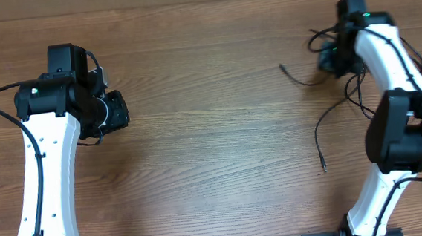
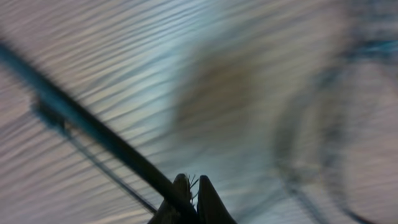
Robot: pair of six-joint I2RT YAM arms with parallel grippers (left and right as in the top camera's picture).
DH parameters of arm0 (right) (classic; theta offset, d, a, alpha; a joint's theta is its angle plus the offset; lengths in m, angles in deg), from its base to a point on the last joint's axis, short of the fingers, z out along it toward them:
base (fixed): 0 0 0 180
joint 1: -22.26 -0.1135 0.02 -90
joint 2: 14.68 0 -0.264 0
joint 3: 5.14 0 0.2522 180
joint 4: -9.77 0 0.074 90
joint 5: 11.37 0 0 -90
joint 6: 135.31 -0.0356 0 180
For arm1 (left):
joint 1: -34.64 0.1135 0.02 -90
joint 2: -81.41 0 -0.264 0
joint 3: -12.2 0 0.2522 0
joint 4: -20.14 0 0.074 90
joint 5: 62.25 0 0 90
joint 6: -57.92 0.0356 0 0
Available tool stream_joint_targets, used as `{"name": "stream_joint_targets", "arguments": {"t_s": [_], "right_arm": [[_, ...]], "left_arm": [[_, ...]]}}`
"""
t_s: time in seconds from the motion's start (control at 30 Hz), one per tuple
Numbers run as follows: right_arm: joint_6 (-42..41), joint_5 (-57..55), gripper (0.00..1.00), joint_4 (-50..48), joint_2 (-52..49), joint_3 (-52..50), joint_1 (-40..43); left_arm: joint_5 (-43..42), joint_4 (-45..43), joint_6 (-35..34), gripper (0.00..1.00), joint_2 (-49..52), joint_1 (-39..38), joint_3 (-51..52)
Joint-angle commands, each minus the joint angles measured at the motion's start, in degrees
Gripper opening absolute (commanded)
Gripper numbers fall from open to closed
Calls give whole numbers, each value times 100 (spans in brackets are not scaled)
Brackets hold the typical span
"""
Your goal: Untangle cables
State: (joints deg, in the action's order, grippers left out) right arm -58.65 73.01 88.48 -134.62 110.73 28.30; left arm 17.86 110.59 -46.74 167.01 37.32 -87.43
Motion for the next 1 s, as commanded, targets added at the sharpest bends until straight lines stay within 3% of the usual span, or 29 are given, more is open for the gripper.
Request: {"name": "stream_joint_targets", "arguments": {"t_s": [0.0, 0.2, 0.4, 0.5, 0.57, 0.77, 0.97], "right_arm": [[-844, -1268, 4, 280, 857, 748, 518], [-1222, -1362, 4, 470, 1637, 1067, 1368], [-1220, -1360, 6, 748, 1694, 887, 1733], [-1215, -1126, 49, 796, 1692, 717, 1744], [-1130, -763, 68, 876, 1692, 667, 1744], [-258, 898, 80, 1764, 1692, 645, 1644], [-133, 981, 84, 2575, 1692, 328, 1434]], "left_arm": [[-70, -24, 31, 28, -76, -7, -66], [-70, -44, 31, 28, -76, -7, -66], [-70, -46, 31, 28, -76, -7, -66], [-72, -35, 31, 28, -76, -7, -66], [-70, -35, 31, 28, -76, -7, -66], [-70, -42, 31, 28, -76, -7, -66], [-68, -55, 33, 28, -76, -7, -66]]}}
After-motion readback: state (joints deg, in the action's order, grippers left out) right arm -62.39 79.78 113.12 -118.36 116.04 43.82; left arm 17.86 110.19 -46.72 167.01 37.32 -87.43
